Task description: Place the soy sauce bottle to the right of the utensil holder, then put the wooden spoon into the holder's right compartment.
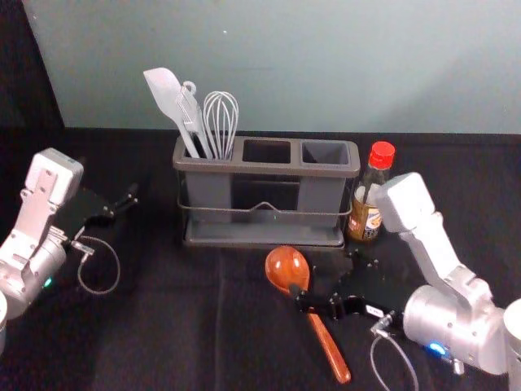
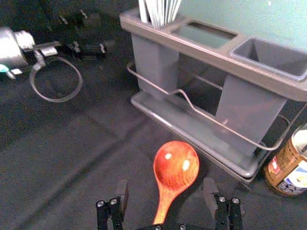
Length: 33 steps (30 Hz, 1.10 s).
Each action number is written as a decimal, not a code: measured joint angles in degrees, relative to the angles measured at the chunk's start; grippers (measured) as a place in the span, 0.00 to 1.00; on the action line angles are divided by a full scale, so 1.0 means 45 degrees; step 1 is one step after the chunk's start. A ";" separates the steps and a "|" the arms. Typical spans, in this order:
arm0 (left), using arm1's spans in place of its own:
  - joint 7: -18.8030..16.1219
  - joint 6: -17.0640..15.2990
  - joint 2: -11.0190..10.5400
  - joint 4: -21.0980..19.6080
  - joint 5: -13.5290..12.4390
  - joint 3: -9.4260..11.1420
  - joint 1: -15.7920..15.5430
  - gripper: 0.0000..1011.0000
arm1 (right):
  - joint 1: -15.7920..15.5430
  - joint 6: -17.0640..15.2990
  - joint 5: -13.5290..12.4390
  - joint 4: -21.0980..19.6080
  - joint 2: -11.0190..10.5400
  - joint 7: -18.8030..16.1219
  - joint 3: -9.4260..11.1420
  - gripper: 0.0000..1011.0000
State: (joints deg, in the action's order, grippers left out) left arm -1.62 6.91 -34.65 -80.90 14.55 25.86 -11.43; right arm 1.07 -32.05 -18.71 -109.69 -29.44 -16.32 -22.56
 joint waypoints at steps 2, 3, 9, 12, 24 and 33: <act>0.0000 0.0000 0.0000 0.0000 0.0000 0.0000 0.0001 0.99 | 0.0251 -0.0735 0.0313 -0.0039 0.0136 0.0246 -0.0206 0.99; 0.0000 0.0000 0.0000 0.0000 0.0000 0.0000 0.0001 0.99 | 0.0334 -0.0948 0.0416 -0.0040 0.0188 0.0321 -0.0285 0.99; 0.0000 0.0000 0.0000 0.0000 0.0000 0.0000 0.0001 0.99 | 0.1063 -0.2216 0.1449 0.0218 0.0696 0.0982 -0.1020 0.99; 0.0000 0.0000 0.0000 0.0000 0.0000 0.0000 0.0001 0.99 | 0.1430 -0.2643 0.1686 0.0565 0.1014 0.1084 -0.1227 0.99; 0.0000 0.0000 0.0000 0.0000 0.0000 -0.0001 0.0001 0.99 | 0.2323 -0.3488 0.2054 0.1839 0.2178 0.1078 -0.1488 0.99; -0.0001 0.0000 0.0001 0.0000 0.0000 0.0000 0.0000 0.99 | 0.2595 -0.3559 0.2108 0.2670 0.2872 0.1035 -0.1274 0.99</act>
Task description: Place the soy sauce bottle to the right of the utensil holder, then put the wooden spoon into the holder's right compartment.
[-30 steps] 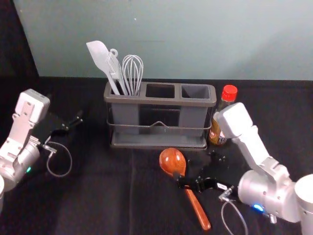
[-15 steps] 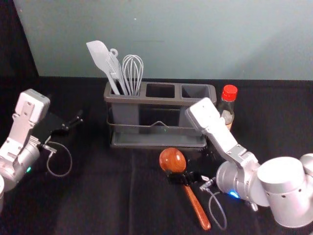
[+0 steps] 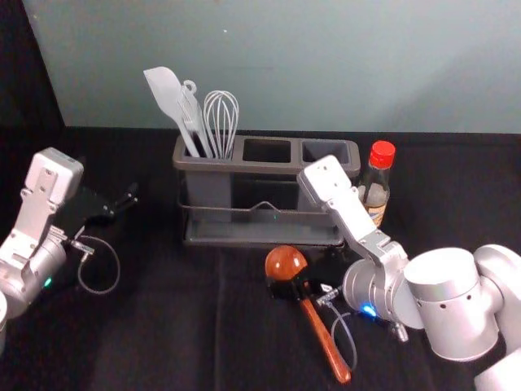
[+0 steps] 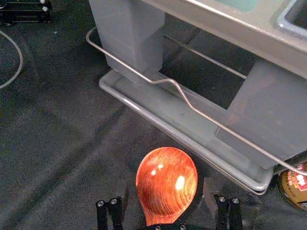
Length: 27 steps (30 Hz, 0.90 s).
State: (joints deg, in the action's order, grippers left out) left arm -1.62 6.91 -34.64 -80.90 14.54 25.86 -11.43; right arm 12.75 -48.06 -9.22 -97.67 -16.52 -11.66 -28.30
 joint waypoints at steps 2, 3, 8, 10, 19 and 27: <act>0.0001 0.0000 -0.0001 0.0000 0.0001 0.0000 0.0001 0.99 | 0.0037 0.0014 0.0005 0.0143 0.0098 -0.0049 0.0048 0.99; 0.0001 0.0000 -0.0001 0.0000 0.0001 0.0000 0.0001 0.99 | 0.0050 0.0022 0.0012 0.0181 0.0128 -0.0073 0.0063 0.99; 0.0001 0.0000 -0.0001 -0.0001 0.0000 0.0000 0.0001 0.99 | 0.0131 0.0023 0.0079 0.0404 0.0318 -0.0221 0.0130 0.99; 0.0000 0.0000 -0.0001 0.0000 0.0001 0.0000 0.0000 0.99 | 0.0152 0.0018 0.0134 0.0453 0.0366 -0.0241 0.0129 0.99; 0.0000 0.0000 -0.0001 0.0000 0.0000 -0.0001 0.0000 0.99 | 0.0195 0.0034 0.0460 0.0659 0.0575 -0.0361 0.0052 0.99; 0.0001 0.0000 -0.0001 0.0000 0.0000 0.0000 0.0001 0.99 | 0.0245 0.0088 0.0767 0.0818 0.0700 -0.0449 0.0046 0.99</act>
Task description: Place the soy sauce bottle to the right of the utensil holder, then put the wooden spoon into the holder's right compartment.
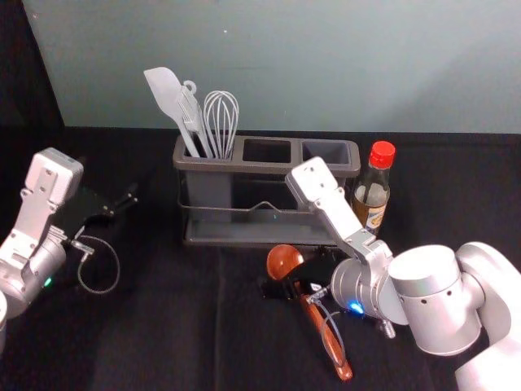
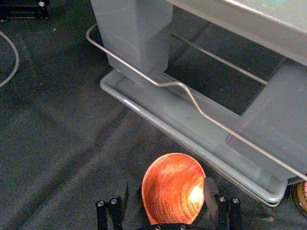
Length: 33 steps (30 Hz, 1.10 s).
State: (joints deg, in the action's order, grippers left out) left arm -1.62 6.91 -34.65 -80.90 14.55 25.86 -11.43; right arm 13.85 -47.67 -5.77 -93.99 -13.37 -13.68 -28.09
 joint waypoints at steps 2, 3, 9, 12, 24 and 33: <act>0.0000 -0.0001 0.0000 0.0000 0.0001 -0.0001 0.0000 0.99 | -0.0002 0.0013 0.0042 0.0000 0.0014 -0.0032 0.0019 0.99; -0.0001 0.0000 0.0000 0.0000 0.0000 -0.0001 -0.0001 0.99 | -0.0020 0.0024 0.0080 -0.0008 0.0017 -0.0070 0.0050 0.99; 0.0000 0.0000 0.0000 0.0001 0.0000 -0.0001 0.0000 0.99 | -0.0096 0.0050 0.0233 -0.0104 0.0048 -0.0188 0.0140 0.99; -0.0001 0.0000 0.0000 0.0001 0.0000 -0.0001 0.0000 0.99 | -0.0098 0.0052 0.0306 -0.0106 0.0066 -0.0235 0.0155 0.99; 0.0000 0.0000 0.0000 0.0000 0.0000 0.0000 0.0000 0.99 | -0.0024 0.0055 0.0651 0.0177 0.0238 -0.0486 0.0236 0.99; 0.0000 0.0000 0.0000 0.0000 0.0000 0.0000 0.0000 0.99 | 0.0026 0.0084 0.0899 0.0420 0.0382 -0.0634 0.0324 0.99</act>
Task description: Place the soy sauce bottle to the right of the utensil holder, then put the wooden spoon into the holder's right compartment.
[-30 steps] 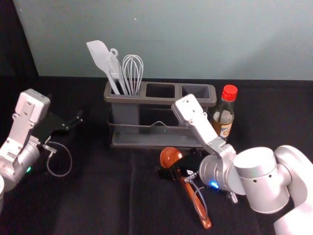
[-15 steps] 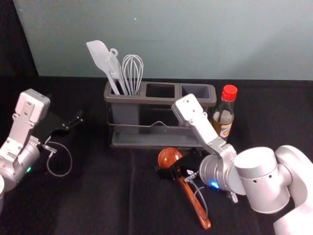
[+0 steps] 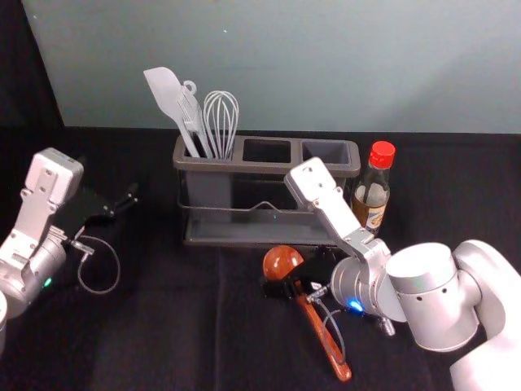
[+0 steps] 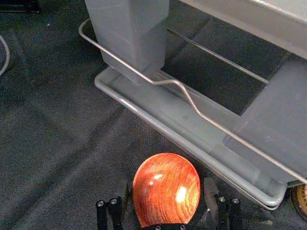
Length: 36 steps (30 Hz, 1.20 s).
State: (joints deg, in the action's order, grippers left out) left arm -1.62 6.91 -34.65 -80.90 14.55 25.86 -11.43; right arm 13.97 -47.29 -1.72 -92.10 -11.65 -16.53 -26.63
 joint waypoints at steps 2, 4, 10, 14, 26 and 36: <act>0.0000 0.0000 0.0000 0.0000 0.0000 0.0000 0.0000 0.99 | -0.0032 0.0055 0.0051 0.0021 0.0048 -0.0023 0.0036 0.99; 0.0000 0.0000 0.0000 0.0000 0.0000 0.0000 0.0001 0.99 | -0.0042 0.0078 0.0087 0.0035 0.0077 -0.0047 0.0055 0.99; 0.0000 0.0000 0.0000 0.0000 0.0000 0.0000 -0.0001 0.99 | -0.0048 0.0155 0.0208 0.0125 0.0161 -0.0207 0.0106 0.95; 0.0000 0.0000 0.0000 0.0000 0.0000 0.0000 0.0000 0.99 | -0.0059 0.0165 0.0310 0.0158 0.0217 -0.0259 0.0148 0.87; 0.0000 0.0000 0.0000 0.0000 0.0000 0.0000 0.0001 0.99 | -0.0289 0.0049 0.0542 -0.0450 0.0107 -0.0602 0.0473 0.83; 0.0000 0.0000 0.0000 0.0000 0.0000 0.0000 -0.0001 0.99 | -0.0671 -0.0136 0.0546 -0.1742 -0.0366 -0.1258 0.0902 0.83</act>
State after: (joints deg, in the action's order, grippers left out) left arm -1.62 6.91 -34.65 -80.90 14.55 25.86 -11.43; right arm 10.95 -47.90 0.73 -99.94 -13.29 -22.20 -22.58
